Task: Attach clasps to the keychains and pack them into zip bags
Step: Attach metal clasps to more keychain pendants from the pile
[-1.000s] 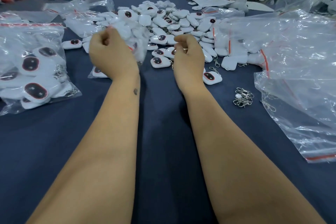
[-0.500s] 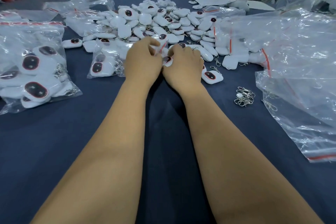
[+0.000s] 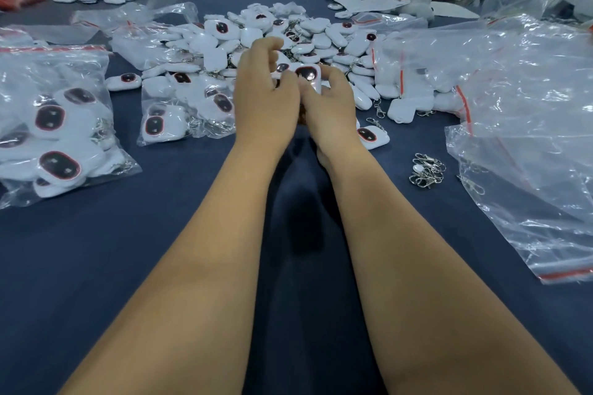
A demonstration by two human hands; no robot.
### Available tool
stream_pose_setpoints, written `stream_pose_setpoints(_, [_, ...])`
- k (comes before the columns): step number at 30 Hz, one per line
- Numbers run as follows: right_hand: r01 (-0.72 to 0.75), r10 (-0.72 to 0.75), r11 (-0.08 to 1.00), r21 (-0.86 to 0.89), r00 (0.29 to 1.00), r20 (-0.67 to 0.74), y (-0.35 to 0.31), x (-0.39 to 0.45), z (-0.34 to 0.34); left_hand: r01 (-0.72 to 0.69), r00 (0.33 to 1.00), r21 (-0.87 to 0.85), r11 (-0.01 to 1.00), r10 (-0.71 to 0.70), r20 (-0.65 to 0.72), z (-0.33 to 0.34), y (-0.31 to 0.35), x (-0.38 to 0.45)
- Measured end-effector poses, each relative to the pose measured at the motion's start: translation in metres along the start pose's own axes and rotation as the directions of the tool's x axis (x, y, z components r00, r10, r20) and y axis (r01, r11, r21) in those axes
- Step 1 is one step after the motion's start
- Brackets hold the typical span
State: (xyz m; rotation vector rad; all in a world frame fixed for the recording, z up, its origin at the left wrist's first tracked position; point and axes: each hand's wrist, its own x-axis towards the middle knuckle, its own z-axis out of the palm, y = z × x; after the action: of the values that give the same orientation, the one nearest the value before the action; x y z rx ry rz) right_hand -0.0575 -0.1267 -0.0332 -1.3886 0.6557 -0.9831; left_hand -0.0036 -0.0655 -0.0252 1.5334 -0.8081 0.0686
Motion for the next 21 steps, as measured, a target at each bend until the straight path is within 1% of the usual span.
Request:
stream_pose_setpoints(1, [-0.046, 0.044, 0.996, 0.075, 0.999, 0.029, -0.001, 0.001, 0.000, 0.094, 0.995, -0.117, 0.989, -0.089, 0.051, 0.005, 0.003, -0.002])
stream_pose_setpoints(2, [-0.085, 0.078, 0.988, 0.130, 0.995, 0.056, -0.002, 0.001, 0.000, 0.212, 0.975, -0.223, 0.952, -0.191, 0.112, 0.010, 0.004, -0.002])
stream_pose_setpoints(3, [-0.112, 0.101, 0.980, 0.164, 0.992, 0.076, -0.003, 0.002, 0.000, 0.331, 0.942, -0.330, 0.884, -0.291, 0.168, 0.012, 0.004, -0.001])
stream_pose_setpoints(4, [-0.129, 0.114, 0.974, 0.188, 0.989, 0.090, -0.003, 0.002, 0.001, 0.431, 0.902, -0.439, 0.788, -0.371, 0.219, 0.012, 0.003, 0.001])
stream_pose_setpoints(5, [-0.139, 0.120, 0.969, 0.204, 0.988, 0.099, -0.004, 0.002, 0.001, 0.499, 0.866, -0.530, 0.686, -0.420, 0.272, 0.011, 0.001, 0.004])
stream_pose_setpoints(6, [-0.143, 0.122, 0.967, 0.213, 0.987, 0.106, -0.004, 0.003, 0.002, 0.544, 0.837, -0.579, 0.607, -0.443, 0.322, 0.010, -0.001, 0.006])
stream_pose_setpoints(7, [-0.142, 0.121, 0.967, 0.210, 0.987, 0.109, -0.004, 0.003, 0.003, 0.569, 0.819, -0.601, 0.561, -0.448, 0.358, 0.008, -0.003, 0.007])
stream_pose_setpoints(8, [-0.135, 0.116, 0.971, 0.197, 0.987, 0.108, -0.004, 0.002, 0.003, 0.574, 0.817, -0.610, 0.546, -0.438, 0.375, 0.007, -0.004, 0.007])
stream_pose_setpoints(11, [-0.094, 0.081, 0.986, 0.139, 0.992, 0.098, -0.002, 0.001, 0.003, 0.554, 0.832, -0.561, 0.614, -0.392, 0.392, 0.004, -0.006, 0.007])
stream_pose_setpoints(13, [-0.094, 0.082, 0.986, 0.135, 0.992, 0.092, -0.002, 0.001, 0.001, 0.557, 0.828, -0.522, 0.645, -0.388, 0.404, 0.004, -0.007, 0.008])
stream_pose_setpoints(15, [-0.108, 0.095, 0.985, 0.138, 0.991, 0.096, -0.002, 0.001, 0.001, 0.582, 0.813, -0.522, 0.624, -0.418, 0.406, 0.004, -0.009, 0.008])
stream_pose_setpoints(18, [-0.135, 0.119, 0.980, 0.150, 0.987, 0.108, -0.002, 0.002, 0.001, 0.621, 0.782, -0.577, 0.531, -0.472, 0.407, 0.005, -0.009, 0.008])
stream_pose_setpoints(19, [-0.141, 0.125, 0.978, 0.153, 0.986, 0.111, -0.002, 0.002, 0.001, 0.628, 0.775, -0.583, 0.516, -0.481, 0.409, 0.005, -0.008, 0.008])
stream_pose_setpoints(21, [-0.143, 0.126, 0.979, 0.147, 0.985, 0.119, -0.002, 0.002, 0.001, 0.630, 0.773, -0.576, 0.521, -0.494, 0.398, 0.005, -0.008, 0.009])
